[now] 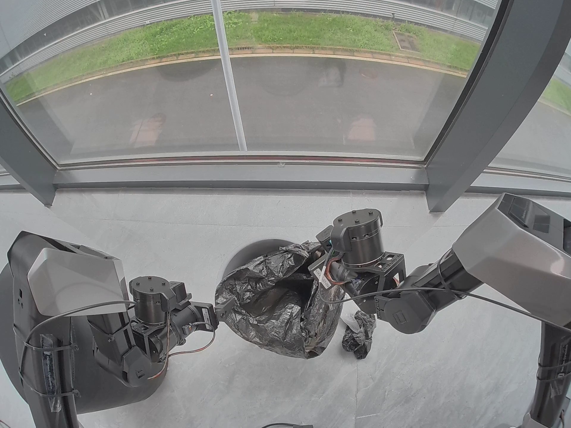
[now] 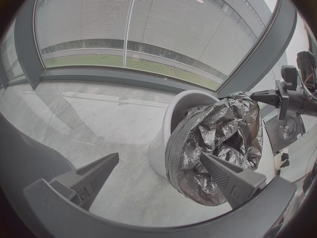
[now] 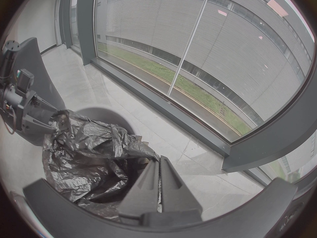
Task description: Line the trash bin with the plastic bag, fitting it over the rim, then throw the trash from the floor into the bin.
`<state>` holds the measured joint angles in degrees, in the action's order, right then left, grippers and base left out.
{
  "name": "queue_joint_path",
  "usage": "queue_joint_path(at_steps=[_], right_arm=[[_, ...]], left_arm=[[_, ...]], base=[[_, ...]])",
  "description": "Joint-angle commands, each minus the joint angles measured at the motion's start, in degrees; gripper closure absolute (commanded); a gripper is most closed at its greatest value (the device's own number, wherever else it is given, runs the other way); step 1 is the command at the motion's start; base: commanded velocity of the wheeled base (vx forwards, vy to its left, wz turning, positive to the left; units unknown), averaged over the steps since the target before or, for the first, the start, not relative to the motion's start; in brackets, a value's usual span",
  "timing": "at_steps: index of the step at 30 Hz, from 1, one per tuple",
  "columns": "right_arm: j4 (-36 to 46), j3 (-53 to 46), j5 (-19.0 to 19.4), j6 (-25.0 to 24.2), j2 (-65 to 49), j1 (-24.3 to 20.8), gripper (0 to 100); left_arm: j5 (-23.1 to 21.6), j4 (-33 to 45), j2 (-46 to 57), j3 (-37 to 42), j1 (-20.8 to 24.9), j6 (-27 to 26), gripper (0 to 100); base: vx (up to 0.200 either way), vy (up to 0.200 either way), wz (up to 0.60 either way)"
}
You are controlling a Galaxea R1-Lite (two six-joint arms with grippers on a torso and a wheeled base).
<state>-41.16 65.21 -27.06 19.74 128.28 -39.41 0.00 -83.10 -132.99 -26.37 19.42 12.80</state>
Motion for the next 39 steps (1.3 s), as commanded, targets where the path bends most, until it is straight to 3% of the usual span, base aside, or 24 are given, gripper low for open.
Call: queue_joint_path(at_steps=[1, 25, 26, 36, 39], right_arm=[[-0.07, 2.12, 0.26, 0.04, 3.55, 1.36, 100], [-3.58, 5.02, 0.52, -0.22, 6.28, 1.97, 100], [-3.58, 5.02, 0.52, -0.22, 6.37, 1.97, 0], [-6.74, 5.63, 0.52, -0.31, 7.25, 2.06, 0], [-7.45, 6.51, 0.52, -2.69, 6.98, 1.88, 0]], left_arm=[[0.0, -0.04, -0.08, 0.0, 0.0, 0.03, 0], [-0.09, -0.04, -0.26, 0.0, 0.0, 0.3, 0], [-0.09, -0.04, -0.26, 0.0, 0.0, 0.3, 0], [-0.09, -0.04, -0.26, -0.26, -0.08, 0.3, 0], [-0.09, 0.05, -0.34, -0.79, -0.26, 0.3, 0]], base=[[0.0, 0.0, 0.0], [0.0, 0.0, 0.0], [0.0, 0.0, 0.0], [0.0, 0.0, 0.0], [0.0, 0.0, 0.0]])
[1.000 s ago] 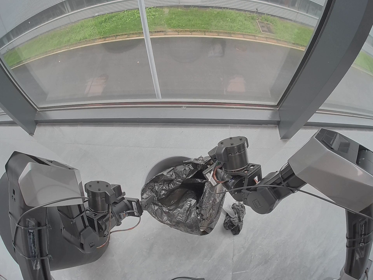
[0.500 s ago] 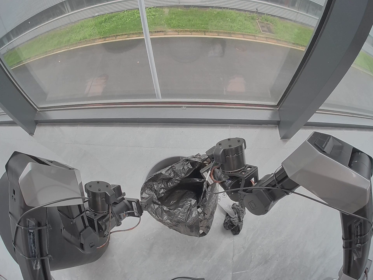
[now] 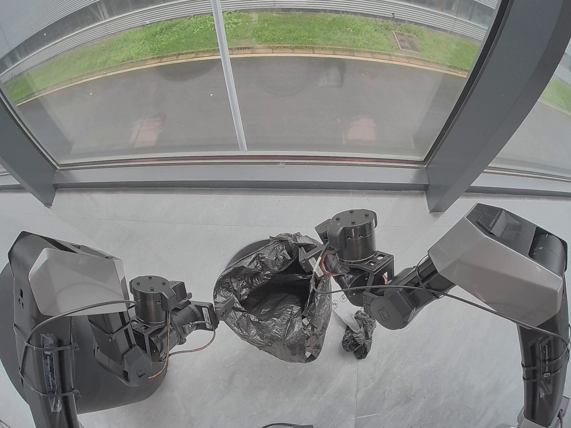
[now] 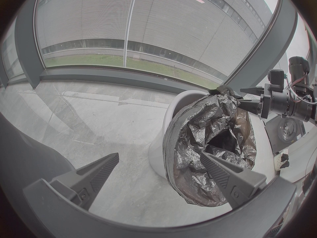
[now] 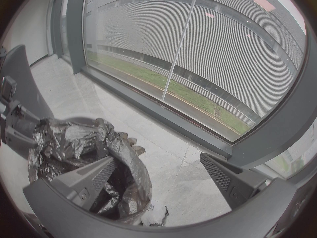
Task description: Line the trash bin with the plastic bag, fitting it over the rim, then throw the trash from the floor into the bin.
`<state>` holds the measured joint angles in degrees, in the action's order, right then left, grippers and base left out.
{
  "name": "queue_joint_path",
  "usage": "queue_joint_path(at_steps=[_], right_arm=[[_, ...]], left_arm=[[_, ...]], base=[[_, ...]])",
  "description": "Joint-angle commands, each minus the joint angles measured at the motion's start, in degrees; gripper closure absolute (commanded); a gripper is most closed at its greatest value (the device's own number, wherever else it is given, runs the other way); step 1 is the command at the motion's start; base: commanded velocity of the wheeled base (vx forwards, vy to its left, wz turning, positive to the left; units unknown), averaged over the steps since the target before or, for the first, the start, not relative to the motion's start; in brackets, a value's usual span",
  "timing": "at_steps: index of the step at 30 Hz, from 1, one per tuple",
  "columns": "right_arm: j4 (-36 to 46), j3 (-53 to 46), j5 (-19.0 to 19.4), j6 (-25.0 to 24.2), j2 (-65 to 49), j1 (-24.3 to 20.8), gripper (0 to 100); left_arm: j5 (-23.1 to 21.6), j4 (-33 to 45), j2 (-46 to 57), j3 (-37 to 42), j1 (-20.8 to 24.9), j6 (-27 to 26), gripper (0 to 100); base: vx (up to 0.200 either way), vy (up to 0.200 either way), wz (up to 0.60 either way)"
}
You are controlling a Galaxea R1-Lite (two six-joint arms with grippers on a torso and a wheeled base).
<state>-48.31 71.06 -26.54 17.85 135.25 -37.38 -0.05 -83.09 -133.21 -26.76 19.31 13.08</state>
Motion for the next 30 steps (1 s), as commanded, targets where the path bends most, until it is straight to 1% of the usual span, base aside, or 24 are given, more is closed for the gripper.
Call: queue_joint_path(at_steps=[1, 5, 12, 17, 25, 30], right_arm=[[-0.38, 0.75, 0.0, -1.32, -0.17, -0.33, 0], [-0.29, 1.71, 0.0, -2.11, -0.34, -1.21, 0], [-0.12, 5.32, 0.0, -2.38, 2.29, -1.3, 0], [0.06, 9.27, 0.0, -2.38, 5.19, -1.03, 0], [-0.29, 10.24, 0.0, -2.64, 5.63, -0.5, 0], [-0.2, 10.33, 0.0, -2.55, 5.55, -0.5, 0]], left_arm=[[-0.04, 0.03, -0.12, -0.75, -0.24, 0.1, 0], [0.05, 0.12, -0.04, -1.45, -0.41, 0.02, 0], [0.05, 0.12, -0.04, -2.25, -1.03, 0.1, 0], [0.05, 1.0, -0.21, -4.62, -3.31, 0.1, 0], [0.05, 1.09, -0.74, -8.22, -6.3, 0.45, 0], [-0.04, 1.26, -0.65, -9.54, -6.57, 0.54, 0]], base=[[0.0, 0.0, 0.0], [0.0, 0.0, 0.0], [0.0, 0.0, 0.0], [0.0, 0.0, 0.0], [0.0, 0.0, 0.0], [0.0, 0.0, 0.0]])
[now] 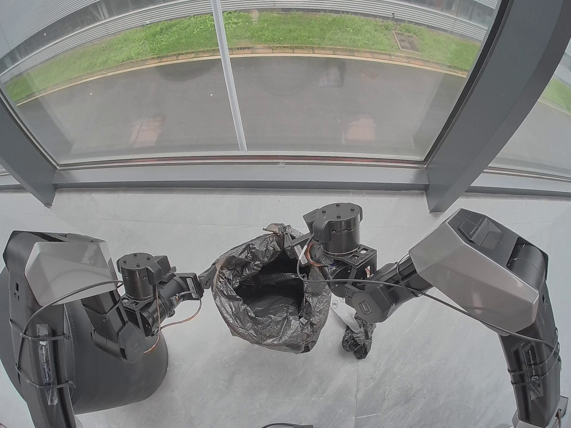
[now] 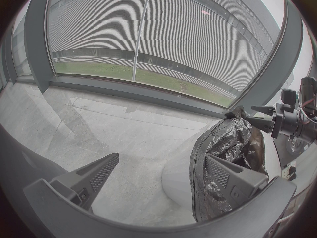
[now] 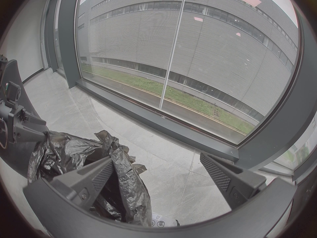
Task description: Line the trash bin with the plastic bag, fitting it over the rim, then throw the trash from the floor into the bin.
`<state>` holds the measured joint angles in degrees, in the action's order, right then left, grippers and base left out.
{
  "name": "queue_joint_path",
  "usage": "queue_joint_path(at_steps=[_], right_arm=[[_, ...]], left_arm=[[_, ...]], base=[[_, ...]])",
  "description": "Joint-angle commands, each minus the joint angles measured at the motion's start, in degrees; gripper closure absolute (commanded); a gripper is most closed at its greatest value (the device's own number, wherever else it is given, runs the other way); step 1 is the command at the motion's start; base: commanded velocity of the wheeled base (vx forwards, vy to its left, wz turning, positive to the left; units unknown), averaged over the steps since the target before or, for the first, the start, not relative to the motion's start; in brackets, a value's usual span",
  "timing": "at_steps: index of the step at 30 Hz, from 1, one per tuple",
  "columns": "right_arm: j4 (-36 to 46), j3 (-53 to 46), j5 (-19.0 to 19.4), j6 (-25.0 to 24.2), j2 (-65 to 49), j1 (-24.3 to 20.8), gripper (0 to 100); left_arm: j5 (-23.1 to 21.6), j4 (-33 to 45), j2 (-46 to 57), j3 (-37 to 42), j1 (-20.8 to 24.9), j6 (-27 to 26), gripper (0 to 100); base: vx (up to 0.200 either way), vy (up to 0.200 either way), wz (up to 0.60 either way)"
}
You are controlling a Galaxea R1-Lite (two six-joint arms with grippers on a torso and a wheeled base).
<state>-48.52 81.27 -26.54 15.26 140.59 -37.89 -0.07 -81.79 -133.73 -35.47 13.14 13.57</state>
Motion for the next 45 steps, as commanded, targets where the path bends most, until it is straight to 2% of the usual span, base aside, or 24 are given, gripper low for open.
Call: queue_joint_path(at_steps=[1, 6, 14, 45], right_arm=[[-0.08, 0.11, 0.0, 0.03, 0.29, 0.01, 0], [-0.08, 0.11, 0.0, 0.03, 0.47, 0.01, 0], [-0.88, 1.52, 0.0, -0.06, 2.49, 0.45, 0], [-1.75, 3.8, 0.0, -0.5, 7.5, 1.5, 0]], left_arm=[[-0.01, 0.49, -0.21, -1.7, -0.4, 0.49, 0], [-0.01, 3.39, 0.05, -4.78, -0.31, 3.22, 0], [0.16, 5.59, -1.71, -7.68, -0.4, 3.48, 0], [-0.01, 6.99, -7.25, -8.12, -0.05, 2.96, 0]], base=[[0.0, 0.0, 0.0], [0.0, 0.0, 0.0], [0.0, 0.0, 0.0], [0.0, 0.0, 0.0]])
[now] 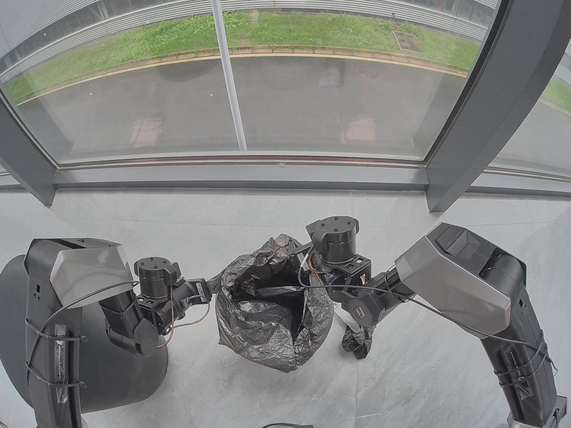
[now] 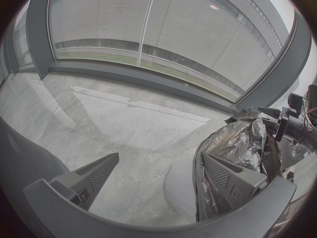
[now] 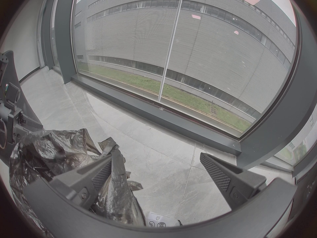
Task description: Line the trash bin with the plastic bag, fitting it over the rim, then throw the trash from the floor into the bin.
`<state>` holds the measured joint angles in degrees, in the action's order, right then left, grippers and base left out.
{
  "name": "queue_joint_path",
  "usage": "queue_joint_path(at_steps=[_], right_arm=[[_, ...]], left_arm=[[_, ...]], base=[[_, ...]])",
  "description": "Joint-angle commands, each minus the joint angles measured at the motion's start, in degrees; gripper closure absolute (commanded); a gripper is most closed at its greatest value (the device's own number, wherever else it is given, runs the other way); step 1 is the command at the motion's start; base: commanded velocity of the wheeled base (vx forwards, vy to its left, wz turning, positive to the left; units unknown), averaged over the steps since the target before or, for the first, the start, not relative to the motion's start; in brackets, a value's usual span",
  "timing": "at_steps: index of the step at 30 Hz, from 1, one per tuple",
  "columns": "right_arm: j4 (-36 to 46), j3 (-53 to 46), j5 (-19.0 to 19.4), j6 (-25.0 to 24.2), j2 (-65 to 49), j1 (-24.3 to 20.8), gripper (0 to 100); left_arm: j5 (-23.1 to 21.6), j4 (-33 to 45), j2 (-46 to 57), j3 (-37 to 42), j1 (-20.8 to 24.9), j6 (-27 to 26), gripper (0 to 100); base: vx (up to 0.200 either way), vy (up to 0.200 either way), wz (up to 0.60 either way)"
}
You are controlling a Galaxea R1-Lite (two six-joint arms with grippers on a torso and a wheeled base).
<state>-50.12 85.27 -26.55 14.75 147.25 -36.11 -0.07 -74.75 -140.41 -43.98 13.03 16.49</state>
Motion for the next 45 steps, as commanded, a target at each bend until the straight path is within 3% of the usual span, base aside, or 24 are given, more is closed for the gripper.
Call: queue_joint_path(at_steps=[1, 13, 19, 25, 31, 38, 45], right_arm=[[-0.16, -0.2, 0.01, 0.02, 0.85, -0.28, 0], [-0.95, -3.18, -0.08, 0.1, -2.85, -0.81, 0], [-3.15, -10.48, -0.08, 0.1, -6.89, -2.91, 0], [-4.2, -11.53, -0.08, 0.1, -8.91, -3.79, 0], [-5.7, -17.25, -0.08, 0.19, -11.2, -7.57, 0], [-7.89, -20.85, 0.01, 0.02, -9.53, -9.95, 0], [-7.89, -20.59, 0.01, 0.02, -6.45, -11.0, 0]], left_arm=[[-0.01, -0.04, -0.57, 0.39, 0.06, 0.03, 0], [0.07, -0.66, 1.98, 2.68, 0.15, 0.47, 0], [-0.01, -2.85, 5.85, 8.92, 1.91, 0.82, 0], [0.07, -7.25, 7.26, 13.05, 3.67, 1.0, 0], [-0.1, -7.78, 11.3, 16.65, 4.28, 2.58, 0], [-0.19, -12.79, 12.35, 23.15, 10.0, 3.9, 0], [0.16, -14.19, 10.86, 24.12, 17.03, 5.13, 0]], base=[[0.0, 0.0, 0.0], [0.0, 0.0, 0.0], [0.0, 0.0, 0.0], [0.0, 0.0, 0.0], [0.0, 0.0, 0.0], [0.0, 0.0, 0.0], [0.0, 0.0, 0.0]])
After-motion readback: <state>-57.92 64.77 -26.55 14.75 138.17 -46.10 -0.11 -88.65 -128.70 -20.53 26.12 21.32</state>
